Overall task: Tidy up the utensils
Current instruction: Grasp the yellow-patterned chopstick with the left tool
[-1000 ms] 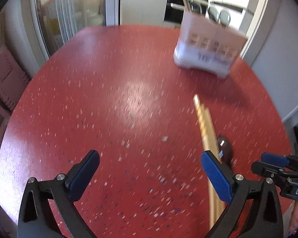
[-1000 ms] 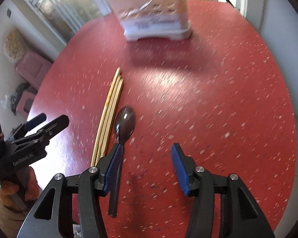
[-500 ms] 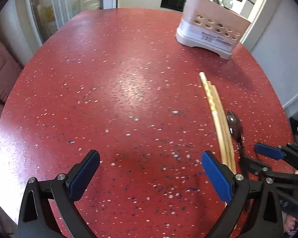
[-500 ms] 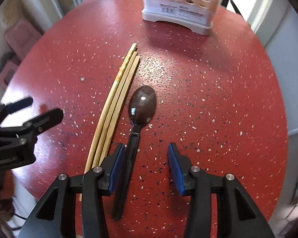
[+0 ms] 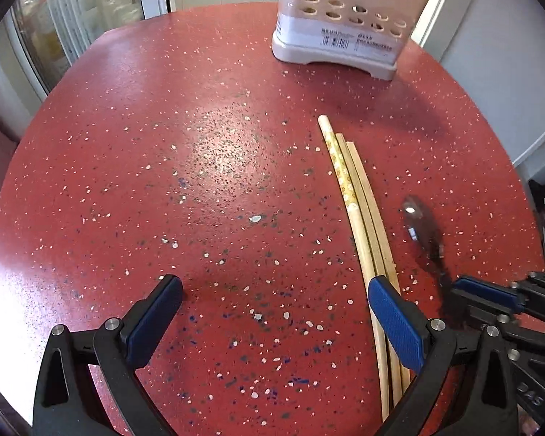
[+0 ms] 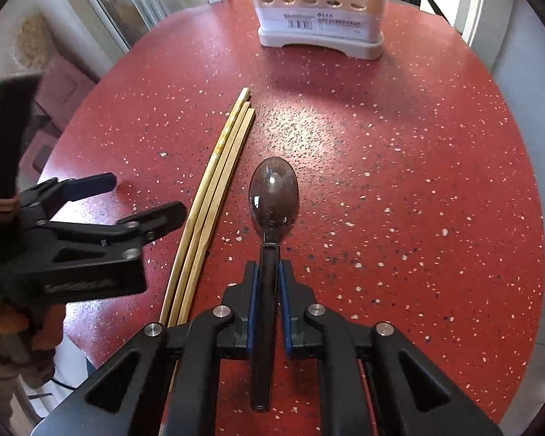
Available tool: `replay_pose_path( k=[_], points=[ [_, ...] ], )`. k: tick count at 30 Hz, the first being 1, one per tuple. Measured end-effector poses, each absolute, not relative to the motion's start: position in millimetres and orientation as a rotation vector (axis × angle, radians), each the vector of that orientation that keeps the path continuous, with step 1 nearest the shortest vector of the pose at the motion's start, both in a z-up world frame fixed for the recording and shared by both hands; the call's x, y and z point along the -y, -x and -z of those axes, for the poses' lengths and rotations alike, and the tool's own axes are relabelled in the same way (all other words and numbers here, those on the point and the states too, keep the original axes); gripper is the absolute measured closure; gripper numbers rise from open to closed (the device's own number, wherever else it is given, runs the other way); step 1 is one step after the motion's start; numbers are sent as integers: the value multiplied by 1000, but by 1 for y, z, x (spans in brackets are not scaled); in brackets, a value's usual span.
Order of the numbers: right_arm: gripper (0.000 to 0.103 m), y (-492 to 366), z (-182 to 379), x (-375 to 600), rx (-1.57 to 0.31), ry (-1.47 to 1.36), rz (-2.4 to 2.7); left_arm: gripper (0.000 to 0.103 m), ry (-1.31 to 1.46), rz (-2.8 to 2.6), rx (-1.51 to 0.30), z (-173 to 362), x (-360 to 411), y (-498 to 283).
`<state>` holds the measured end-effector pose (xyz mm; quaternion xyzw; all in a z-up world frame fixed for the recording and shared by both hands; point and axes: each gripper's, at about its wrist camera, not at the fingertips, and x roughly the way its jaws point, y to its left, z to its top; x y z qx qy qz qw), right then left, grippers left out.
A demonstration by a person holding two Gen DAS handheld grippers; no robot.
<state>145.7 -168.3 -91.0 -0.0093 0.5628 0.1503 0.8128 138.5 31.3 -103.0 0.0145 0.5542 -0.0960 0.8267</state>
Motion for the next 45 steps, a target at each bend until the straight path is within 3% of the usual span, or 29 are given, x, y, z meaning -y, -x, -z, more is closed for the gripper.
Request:
replay_pose_path(
  k=[25, 37, 39, 40, 41, 42, 45],
  points=[
    [91, -139, 78, 184, -1156, -44, -340, 0, -108, 185, -1189, 111, -13, -158],
    [91, -137, 67, 202, -1138, -80, -330, 0, -218, 304, -1308, 106, 14, -194],
    [91, -138, 65, 204, -1134, -82, -334, 14, -245, 343, -1314, 102, 22, -193],
    [91, -138, 64, 205, -1133, -83, -336, 28, -260, 363, -1316, 100, 27, -192],
    [91, -138, 63, 206, -1131, -84, -338, 49, -280, 383, -1309, 98, 33, -191],
    [91, -138, 61, 208, -1128, -85, -340, 58, -292, 396, -1310, 97, 37, -191],
    [91, -137, 57, 215, -1122, -98, -345, 66, -270, 404, -1307, 97, 40, -192]
  ],
)
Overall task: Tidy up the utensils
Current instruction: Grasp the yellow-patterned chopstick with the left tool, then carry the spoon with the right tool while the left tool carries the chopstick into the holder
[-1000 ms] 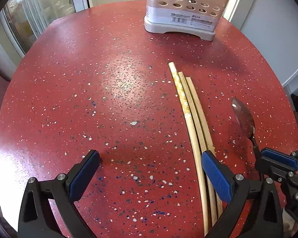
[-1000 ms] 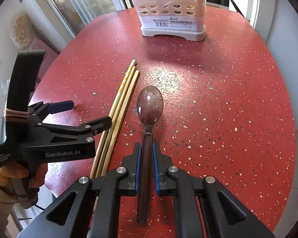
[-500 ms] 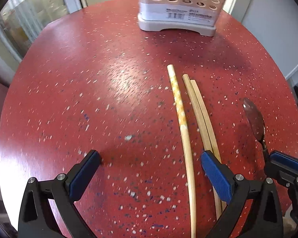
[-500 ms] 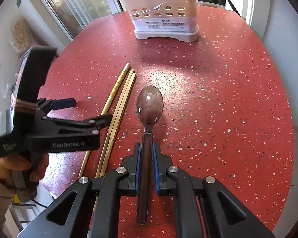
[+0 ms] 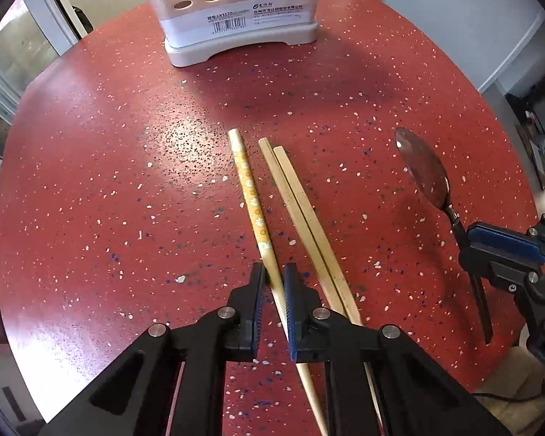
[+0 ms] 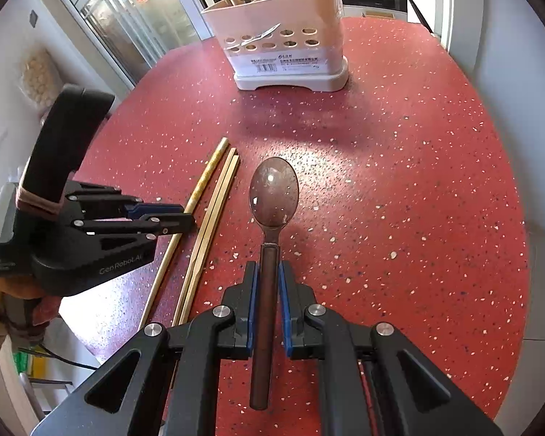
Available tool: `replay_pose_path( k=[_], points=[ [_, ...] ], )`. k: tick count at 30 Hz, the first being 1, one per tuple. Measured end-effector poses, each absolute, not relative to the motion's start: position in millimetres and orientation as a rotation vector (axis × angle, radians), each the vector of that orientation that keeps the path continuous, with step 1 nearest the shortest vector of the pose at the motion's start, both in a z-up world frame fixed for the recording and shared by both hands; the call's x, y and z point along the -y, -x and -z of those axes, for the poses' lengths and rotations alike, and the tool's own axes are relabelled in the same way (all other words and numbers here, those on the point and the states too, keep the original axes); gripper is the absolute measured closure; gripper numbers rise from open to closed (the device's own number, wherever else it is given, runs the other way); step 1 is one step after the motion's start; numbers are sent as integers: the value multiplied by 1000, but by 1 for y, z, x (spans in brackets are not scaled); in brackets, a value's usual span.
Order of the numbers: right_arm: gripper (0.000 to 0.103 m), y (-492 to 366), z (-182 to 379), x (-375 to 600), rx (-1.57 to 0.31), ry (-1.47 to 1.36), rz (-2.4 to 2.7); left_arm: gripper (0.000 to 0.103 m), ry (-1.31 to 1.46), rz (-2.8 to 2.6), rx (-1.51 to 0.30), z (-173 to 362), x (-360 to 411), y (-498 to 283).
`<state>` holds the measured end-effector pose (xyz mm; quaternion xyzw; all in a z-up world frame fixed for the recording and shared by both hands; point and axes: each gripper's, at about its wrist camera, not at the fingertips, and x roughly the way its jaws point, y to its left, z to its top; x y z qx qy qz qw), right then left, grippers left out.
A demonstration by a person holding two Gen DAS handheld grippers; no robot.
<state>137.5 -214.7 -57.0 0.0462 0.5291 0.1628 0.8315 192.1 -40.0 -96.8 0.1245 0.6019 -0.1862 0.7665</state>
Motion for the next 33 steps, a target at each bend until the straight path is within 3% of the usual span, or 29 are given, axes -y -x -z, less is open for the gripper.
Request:
replay_pose_path(
  k=[16, 33],
  points=[
    [91, -147, 38, 236, -1065, -146, -380, 67, 53, 306, -941, 40, -10, -159],
    [91, -206, -40, 235, -877, -147, -441, 67, 204, 319, -673, -72, -23, -222]
  ],
)
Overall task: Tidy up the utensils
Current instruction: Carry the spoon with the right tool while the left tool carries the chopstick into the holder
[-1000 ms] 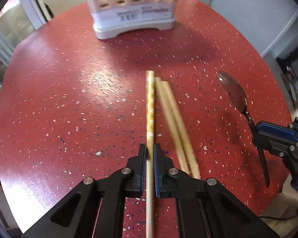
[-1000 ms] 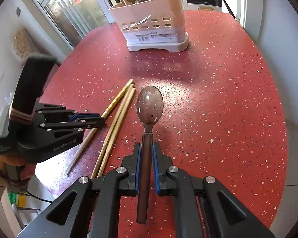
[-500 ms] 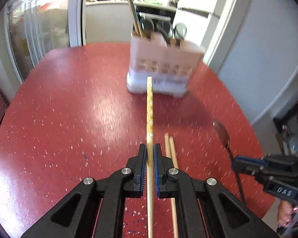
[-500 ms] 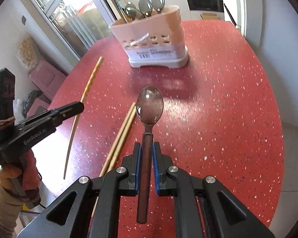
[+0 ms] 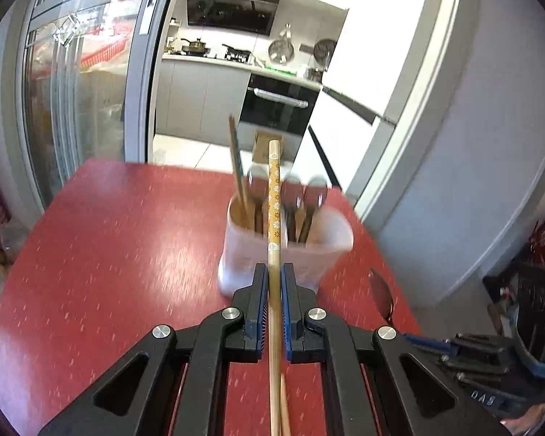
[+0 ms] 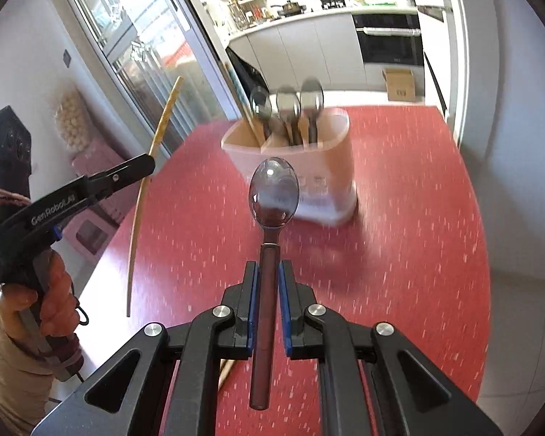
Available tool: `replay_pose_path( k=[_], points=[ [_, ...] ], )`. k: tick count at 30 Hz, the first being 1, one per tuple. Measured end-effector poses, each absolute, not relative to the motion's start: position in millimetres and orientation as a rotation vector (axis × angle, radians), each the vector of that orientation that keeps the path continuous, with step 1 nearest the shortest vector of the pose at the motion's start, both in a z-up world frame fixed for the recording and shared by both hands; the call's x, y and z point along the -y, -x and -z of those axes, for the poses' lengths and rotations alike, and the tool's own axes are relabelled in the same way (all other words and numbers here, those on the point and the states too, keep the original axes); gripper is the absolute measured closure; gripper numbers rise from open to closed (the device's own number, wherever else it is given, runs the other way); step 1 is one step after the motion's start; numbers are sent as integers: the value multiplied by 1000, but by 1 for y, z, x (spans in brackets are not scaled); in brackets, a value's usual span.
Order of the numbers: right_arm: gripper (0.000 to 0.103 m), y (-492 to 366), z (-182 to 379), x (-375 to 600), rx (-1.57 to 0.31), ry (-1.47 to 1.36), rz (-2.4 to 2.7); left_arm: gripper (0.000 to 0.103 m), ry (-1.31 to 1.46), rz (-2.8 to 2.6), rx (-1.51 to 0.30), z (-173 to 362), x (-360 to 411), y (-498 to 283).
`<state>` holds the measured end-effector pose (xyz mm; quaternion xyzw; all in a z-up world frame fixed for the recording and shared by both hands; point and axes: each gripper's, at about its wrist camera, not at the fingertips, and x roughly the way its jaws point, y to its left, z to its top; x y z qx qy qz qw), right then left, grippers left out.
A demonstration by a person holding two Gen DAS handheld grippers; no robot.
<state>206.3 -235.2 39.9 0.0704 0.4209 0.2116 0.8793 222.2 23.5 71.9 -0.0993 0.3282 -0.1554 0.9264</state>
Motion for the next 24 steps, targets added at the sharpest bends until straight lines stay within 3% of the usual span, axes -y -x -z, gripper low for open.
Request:
replay_pose_path(
  k=[13, 24],
  points=[
    [91, -303, -77, 222, -733, -109, -478, 67, 272, 269, -528, -108, -17, -343],
    [91, -363, -71, 205, -536, -6, -449, 67, 288, 194, -376, -97, -12, -396]
  ],
)
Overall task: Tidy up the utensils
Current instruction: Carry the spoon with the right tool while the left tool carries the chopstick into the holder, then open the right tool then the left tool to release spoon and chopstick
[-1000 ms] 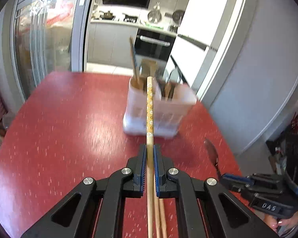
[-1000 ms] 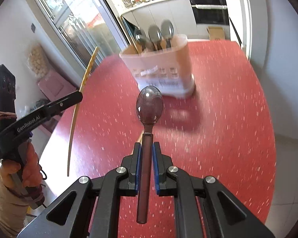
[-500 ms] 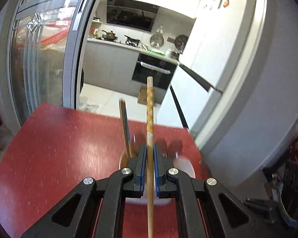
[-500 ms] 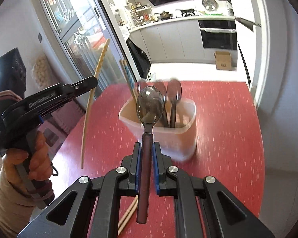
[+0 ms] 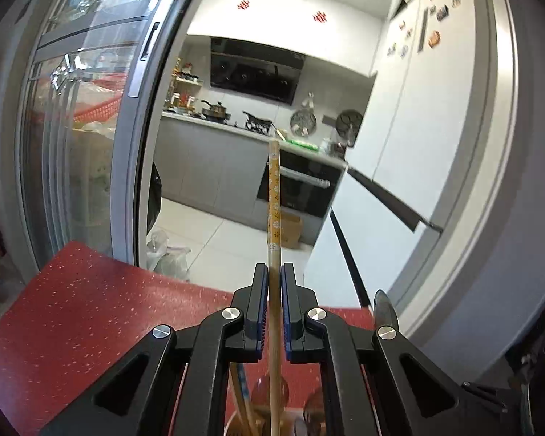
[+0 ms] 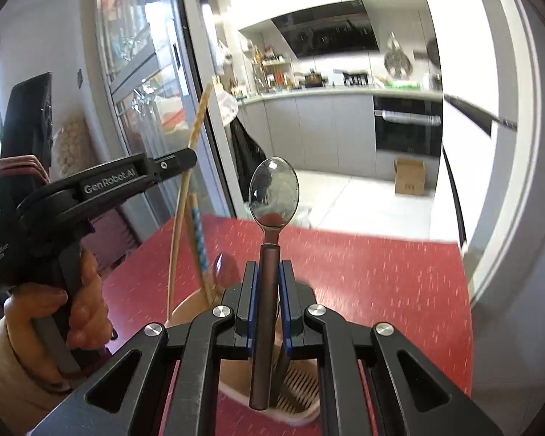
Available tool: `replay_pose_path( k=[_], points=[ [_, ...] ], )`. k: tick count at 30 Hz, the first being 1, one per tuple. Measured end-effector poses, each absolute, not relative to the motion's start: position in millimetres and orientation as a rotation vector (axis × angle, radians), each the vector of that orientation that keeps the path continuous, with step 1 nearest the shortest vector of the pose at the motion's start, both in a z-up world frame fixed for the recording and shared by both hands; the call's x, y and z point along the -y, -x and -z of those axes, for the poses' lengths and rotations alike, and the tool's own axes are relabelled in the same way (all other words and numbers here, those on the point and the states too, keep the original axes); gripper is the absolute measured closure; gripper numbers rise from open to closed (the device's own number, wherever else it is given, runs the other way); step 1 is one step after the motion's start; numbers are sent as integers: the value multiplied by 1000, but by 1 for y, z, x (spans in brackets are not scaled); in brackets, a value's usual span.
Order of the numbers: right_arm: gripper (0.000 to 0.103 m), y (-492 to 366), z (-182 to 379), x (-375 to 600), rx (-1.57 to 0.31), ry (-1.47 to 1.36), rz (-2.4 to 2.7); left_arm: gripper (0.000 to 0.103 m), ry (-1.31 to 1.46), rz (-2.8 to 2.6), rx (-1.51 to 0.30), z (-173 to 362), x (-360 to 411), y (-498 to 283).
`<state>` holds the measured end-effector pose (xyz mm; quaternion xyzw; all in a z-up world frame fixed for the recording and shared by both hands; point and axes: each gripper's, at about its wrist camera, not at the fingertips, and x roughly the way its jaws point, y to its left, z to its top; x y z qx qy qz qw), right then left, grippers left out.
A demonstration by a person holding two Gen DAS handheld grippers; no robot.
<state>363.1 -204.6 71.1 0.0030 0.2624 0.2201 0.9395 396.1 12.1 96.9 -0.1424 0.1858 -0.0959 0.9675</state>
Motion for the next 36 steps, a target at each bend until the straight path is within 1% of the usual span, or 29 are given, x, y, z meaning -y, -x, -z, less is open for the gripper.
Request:
replay_pose_path(
  k=[6, 12, 17, 26, 27, 29, 32, 36],
  points=[
    [91, -363, -46, 183, -423, 150, -393, 67, 272, 143, -283, -78, -8, -391],
    [91, -352, -18, 174, -369, 239, -354, 67, 246, 127, -292, -56, -2, -379],
    [91, -335, -8, 169, -367, 268, -369, 67, 184, 117, -308, -45, 1, -359],
    [90, -333, -5, 168, -430, 275, -379, 67, 149, 100, -375, -30, -2, -339],
    [89, -333, -6, 169, -441, 272, -380, 67, 145, 100, -378, -31, -2, -337],
    [81, -333, -7, 171, -460, 251, -381, 67, 137, 98, -384, -33, -3, -332],
    [74, -330, -11, 179, -477, 205, -374, 67, 134, 94, -403, -36, -6, -326],
    [70, -322, -16, 187, -488, 168, -366, 67, 142, 91, -435, -36, -12, -315]
  ],
)
